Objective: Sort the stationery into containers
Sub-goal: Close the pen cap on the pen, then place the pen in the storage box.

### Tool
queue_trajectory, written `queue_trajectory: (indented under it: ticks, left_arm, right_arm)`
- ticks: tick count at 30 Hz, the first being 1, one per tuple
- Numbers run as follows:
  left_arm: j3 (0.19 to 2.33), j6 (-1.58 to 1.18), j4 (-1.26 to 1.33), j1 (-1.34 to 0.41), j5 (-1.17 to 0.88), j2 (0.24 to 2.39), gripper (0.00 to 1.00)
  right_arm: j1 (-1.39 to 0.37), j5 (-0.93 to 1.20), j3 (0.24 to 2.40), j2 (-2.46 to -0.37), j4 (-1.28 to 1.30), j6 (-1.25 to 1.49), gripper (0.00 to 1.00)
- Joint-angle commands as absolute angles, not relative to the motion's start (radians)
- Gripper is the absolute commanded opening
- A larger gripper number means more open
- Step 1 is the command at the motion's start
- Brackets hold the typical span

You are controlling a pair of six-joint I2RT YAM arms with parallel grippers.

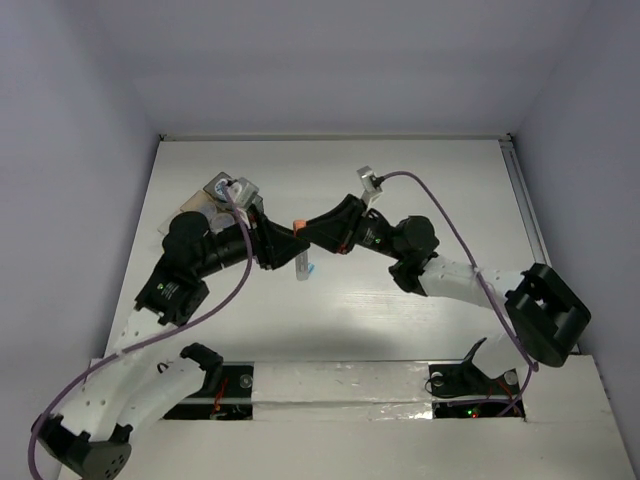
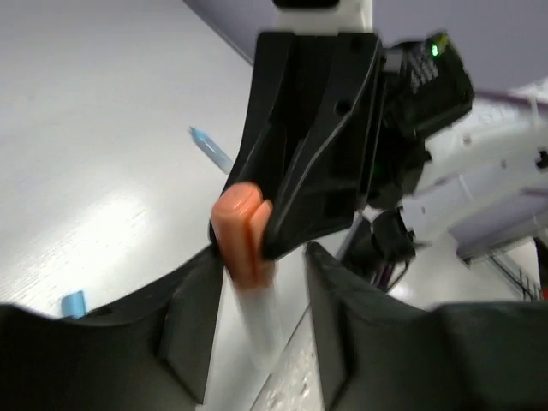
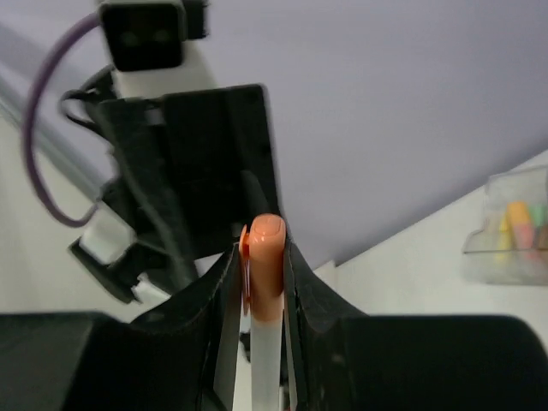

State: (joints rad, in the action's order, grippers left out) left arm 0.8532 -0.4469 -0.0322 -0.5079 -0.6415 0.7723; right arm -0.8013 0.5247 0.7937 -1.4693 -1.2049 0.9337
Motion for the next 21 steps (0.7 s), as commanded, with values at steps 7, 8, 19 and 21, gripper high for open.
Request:
queue_trajectory:
  ticks: [7,8,19,21]
  left_arm:
    - [0.831,-0.252,-0.233,-0.492,-0.182,0.487,0.76]
    - [0.837,-0.247,-0.244,-0.492,-0.157,0.468,0.77]
    - [0.784,-0.198,-0.026,-0.492,0.026,0.316,0.99]
    - [0.75,-0.204,-0.014,-0.492,0.041,0.318,0.99]
  right_arm:
    - [-0.726,0.669,1.066,-1.748,-1.147,1.075,0.0]
    - [-0.726,0.692,1.168,-1.796,-1.173,1.095,0.0]
    - [-0.814,0.713,1.974,-2.39,-0.752,0.99,0.0]
    - [-0.828,0.698,2.11,-2.498,-0.611,0.954,0.0]
